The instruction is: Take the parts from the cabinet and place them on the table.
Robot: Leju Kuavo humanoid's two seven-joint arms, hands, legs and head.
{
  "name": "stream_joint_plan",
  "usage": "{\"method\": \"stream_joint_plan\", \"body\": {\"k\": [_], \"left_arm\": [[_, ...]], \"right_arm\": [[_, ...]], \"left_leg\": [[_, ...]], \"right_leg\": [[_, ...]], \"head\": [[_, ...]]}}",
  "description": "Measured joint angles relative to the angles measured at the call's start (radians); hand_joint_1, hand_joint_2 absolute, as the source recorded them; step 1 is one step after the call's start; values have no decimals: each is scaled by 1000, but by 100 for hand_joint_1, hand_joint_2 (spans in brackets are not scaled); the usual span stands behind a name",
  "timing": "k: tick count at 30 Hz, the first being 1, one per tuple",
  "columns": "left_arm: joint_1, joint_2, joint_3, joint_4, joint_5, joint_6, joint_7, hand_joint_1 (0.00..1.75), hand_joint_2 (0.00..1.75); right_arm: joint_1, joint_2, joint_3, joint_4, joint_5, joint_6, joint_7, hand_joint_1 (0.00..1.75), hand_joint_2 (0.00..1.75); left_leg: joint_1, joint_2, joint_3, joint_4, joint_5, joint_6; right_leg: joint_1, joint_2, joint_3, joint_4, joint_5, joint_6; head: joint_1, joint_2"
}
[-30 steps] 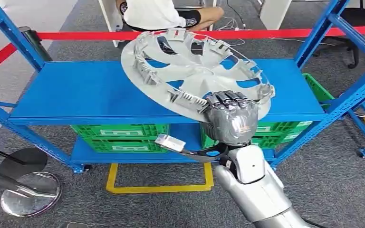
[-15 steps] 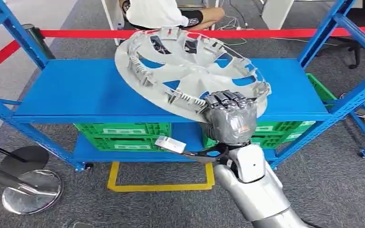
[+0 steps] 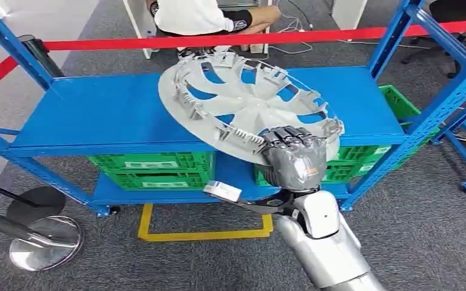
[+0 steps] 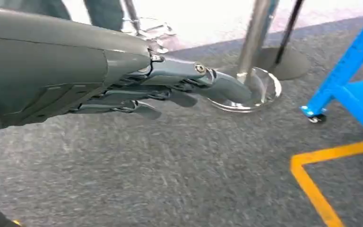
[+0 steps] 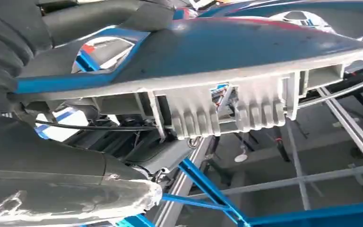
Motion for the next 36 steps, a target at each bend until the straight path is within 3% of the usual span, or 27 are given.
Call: {"method": "stream_joint_plan", "body": {"k": [1, 2, 3, 5, 6, 7, 9, 10, 11, 12, 13, 14, 16, 17, 19, 20, 21, 22, 23, 26, 27, 28, 30, 31, 32, 34, 36], "left_arm": [[0, -2, 2, 0, -11, 0, 4, 0, 175], [0, -2, 3, 0, -21, 0, 8, 0, 175], [0, -2, 4, 0, -32, 0, 10, 0, 175], [0, -1, 6, -2, -51, 0, 10, 0, 175], [0, 0, 7, -3, -59, 0, 10, 0, 175], [1, 1, 7, -5, -67, 0, 10, 0, 175], [12, 3, 10, -16, -80, 0, 18, 0, 175], [22, -6, 19, -20, -108, 0, 63, 0, 175], [46, -53, 52, -30, -166, -8, 158, 0, 175], [65, -108, 106, -40, -227, -22, 270, 0, 175], [73, -184, 183, -47, -291, -45, 384, 0, 175], [72, -246, 276, -47, -340, -80, 451, 0, 175], [67, -361, 435, -47, -395, -141, 439, 0, 175], [64, -400, 502, -47, -409, -159, 420, 0, 175], [62, -460, 605, -45, -414, -173, 409, 0, 175], [62, -490, 653, -44, -420, -180, 407, 0, 175], [62, -515, 686, -44, -427, -195, 406, 0, 175], [61, -537, 718, -44, -434, -213, 405, 0, 175], [60, -556, 749, -44, -439, -224, 403, 0, 175], [55, -594, 822, -43, -441, -239, 390, 0, 175], [54, -600, 843, -42, -442, -240, 388, 0, 175], [53, -606, 861, -42, -443, -244, 389, 0, 175], [49, -615, 888, -41, -444, -252, 389, 0, 175], [45, -617, 899, -40, -444, -255, 389, 0, 175], [40, -621, 908, -39, -442, -256, 387, 0, 175], [33, -625, 925, -36, -442, -262, 387, 0, 175], [27, -627, 938, -35, -442, -263, 387, 0, 175]], "right_arm": [[2, 1, -3, 1, 2, 0, -2, 175, 175], [4, 2, -4, 3, 2, 0, -2, 175, 175], [5, 2, -5, 4, 0, 0, -4, 175, 175], [5, 5, -11, 5, -10, 0, -14, 175, 175], [5, 8, -13, 5, -14, 0, -17, 175, 175], [5, 11, -16, 5, -17, 0, -22, 175, 175], [8, 13, -22, 5, -16, 0, -34, 175, 175], [10, 14, -23, 5, -16, 0, -30, 175, 175], [14, 14, -24, 5, -18, 0, -26, 175, 175], [23, 12, -29, 5, -23, 0, -27, 175, 175], [31, 12, -38, 5, -27, 0, -35, 175, 175], [41, 10, -50, 5, -33, 0, -46, 175, 175], [58, 9, -68, 6, -34, 0, -60, 175, 175], [65, 9, -73, 6, -34, 0, -63, 175, 175], [71, 9, -79, 9, -33, 0, -65, 175, 175], [72, 9, -84, 10, -32, 0, -64, 175, 175], [71, 8, -88, 10, -31, 0, -61, 175, 175], [68, 9, -89, 11, -28, 0, -52, 175, 175], [66, 9, -89, 13, -23, 0, -36, 175, 175], [64, 9, -88, 27, -18, 0, -2, 175, 175], [62, 9, -88, 32, -19, 0, 3, 175, 175], [60, 9, -87, 36, -17, 0, 6, 175, 175], [53, 9, -81, 49, -12, 0, 28, 175, 175], [51, 9, -79, 55, -12, 0, 36, 175, 175], [50, 8, -77, 61, -12, 0, 43, 175, 175], [47, 8, -70, 76, -12, 0, 49, 175, 175], [41, 8, -65, 87, -12, 0, 53, 175, 175]], "left_leg": [[2, 0, -17, 53, -18, -3], [4, 0, -14, 66, -9, -5], [6, 0, 7, 38, 22, -6], [8, 1, 100, -117, 106, -3], [9, 3, 148, -197, 118, -1], [3, 2, 172, -240, 100, 2], [1, 1, 161, -246, 107, 11], [-2, 1, 158, -244, 111, 17], [-2, 3, 154, -252, 122, 29], [0, 14, 149, -256, 133, 40], [-2, 15, 137, -256, 142, 52], [-3, 13, 124, -256, 152, 56], [-7, 10, 94, -254, 174, 59], [-9, 10, 80, -254, 185, 60], [-13, 10, 56, -251, 202, 58], [-15, 10, 43, -249, 211, 57], [-15, 9, 35, -246, 219, 55], [-17, 8, 28, -244, 226, 51], [-18, 9, 24, -241, 236, 46], [-13, 6, 16, -246, 265, 31], [-10, 5, 10, -239, 246, 26], [-9, 6, -4, -210, 193, 18], [-3, 6, -42, -72, 79, 7], [-1, 7, -62, 4, 43, 3], [2, 7, -69, 61, 36, -1], [9, 7, -22, 36, 97, -7], [14, 7, 85, -105, 147, -9]], "right_leg": [[1, -3, -7, 2, 4, -1], [1, -5, -15, 4, 9, -1], [1, -6, -23, 6, 14, -1], [1, -7, -38, 11, 24, 3], [1, -7, -42, 13, 30, 7], [6, -7, -48, 14, 35, 13], [4, -7, -52, 12, 51, 26], [2, -7, -52, 9, 58, 34], [2, -5, -54, 7, 65, 44], [-2, 0, -63, 20, 38, 47], [-2, 0, -84, 57, -13, 50], [-2, 1, -102, 127, -72, 51], [1, 3, -143, 284, -151, 54], [1, 3, -145, 319, -147, 52], [1, 3, -88, 267, -82, 46], [1, 3, -28, 184, -45, 42], [4, 5, 39, 88, -33, 35], [10, 9, 97, 5, -57, 28], [9, 9, 127, -48, -67, 29], [17, 6, 103, -50, -47, 18], [9, -2, 93, -55, -33, 7], [9, -2, 88, -55, -24, -3], [10, -4, 61, -54, 0, -8], [10, -6, 44, -51, 13, -8], [10, -9, 25, -48, 25, -7], [9, -13, -14, -39, 46, -1], [7, -13, -48, -25, 64, 6]], "head": [[0, 0], [0, 0], [-1, 0], [0, 0], [-1, 0], [0, 0], [1, 0], [1, 0], [0, 0], [0, 0], [2, 0], [3, 0], [4, 0], [3, 0], [2, 0], [2, 0], [2, 0], [3, 0], [1, 0], [2, 0], [3, 0], [-3, 0], [-4, 0], [-3, 0], [-4, 0], [-3, 0], [-3, 0]]}}
